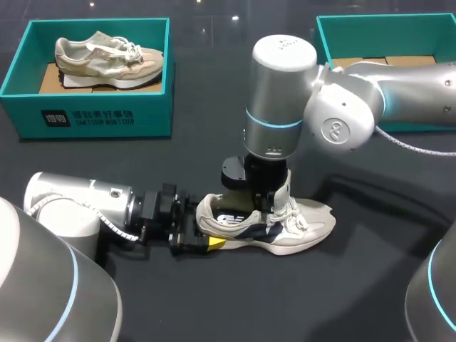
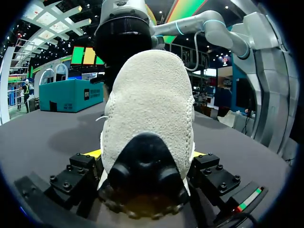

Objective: Take the shoe out of the shoebox, open the shoe tongue, remove and reinsert the insole, then place the shoe into the shoebox

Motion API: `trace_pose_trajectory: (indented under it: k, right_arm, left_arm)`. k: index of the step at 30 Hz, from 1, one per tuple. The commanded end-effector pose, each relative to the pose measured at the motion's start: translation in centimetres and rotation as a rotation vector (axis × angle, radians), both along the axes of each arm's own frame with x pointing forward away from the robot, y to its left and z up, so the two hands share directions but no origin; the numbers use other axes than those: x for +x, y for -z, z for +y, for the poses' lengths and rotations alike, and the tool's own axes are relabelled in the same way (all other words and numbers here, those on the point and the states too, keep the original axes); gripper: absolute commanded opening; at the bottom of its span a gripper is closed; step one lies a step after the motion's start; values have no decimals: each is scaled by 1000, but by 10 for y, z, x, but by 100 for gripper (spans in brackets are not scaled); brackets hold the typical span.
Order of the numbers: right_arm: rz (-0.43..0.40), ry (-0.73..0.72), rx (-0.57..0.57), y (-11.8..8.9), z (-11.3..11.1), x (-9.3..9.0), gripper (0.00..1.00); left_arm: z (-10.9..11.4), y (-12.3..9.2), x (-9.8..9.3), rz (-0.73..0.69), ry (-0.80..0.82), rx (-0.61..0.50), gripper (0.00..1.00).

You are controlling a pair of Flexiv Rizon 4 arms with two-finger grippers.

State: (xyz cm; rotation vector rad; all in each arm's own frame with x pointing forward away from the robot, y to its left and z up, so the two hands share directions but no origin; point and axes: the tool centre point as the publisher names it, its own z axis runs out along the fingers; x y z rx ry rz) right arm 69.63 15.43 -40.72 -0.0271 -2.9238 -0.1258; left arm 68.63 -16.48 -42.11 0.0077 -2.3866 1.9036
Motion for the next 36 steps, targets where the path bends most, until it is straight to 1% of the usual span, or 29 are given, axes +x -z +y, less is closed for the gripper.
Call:
trace_pose_trajectory:
  k: [1, 4, 10, 15, 19, 20, 21, 22, 25, 31, 34, 36]
  right_arm:
    - [52, 17, -6, 26, 10, -13, 38]
    - [72, 36, -14, 28, 13, -21, 35]
    - [70, 61, -30, 24, 16, -34, 30]
    - [62, 66, -42, 21, 17, -38, 31]
    - [66, 60, -29, 28, 14, -35, 31]
    - [70, 55, -14, 30, 13, -34, 28]
    - [75, 54, -4, 33, 12, -34, 13]
    - [78, 56, -1, 34, 12, -33, 0]
    - [83, 52, 13, 35, 10, -33, 0]
    - [76, 51, 37, 28, 3, -37, 0]
    - [62, 43, 62, 22, 0, -38, 0]
    - [37, 29, 88, 17, -3, -39, 0]
  left_arm:
    - [0, 1, 0, -2, -1, 0, 0]
    - [0, 1, 0, -2, -1, 0, 0]
    - [0, 1, 0, -2, -1, 0, 0]
    - [0, 1, 0, -2, -1, 0, 0]
    - [0, 1, 0, -2, -1, 0, 0]
    - [0, 1, 0, -2, -1, 0, 0]
    - [0, 1, 0, -2, -1, 0, 0]
    - [0, 1, 0, -2, -1, 0, 0]
    - [0, 1, 0, -2, -1, 0, 0]
    - [0, 1, 0, -2, -1, 0, 0]
    - [0, 1, 0, -2, -1, 0, 0]
    - [0, 1, 0, -2, -1, 0, 0]
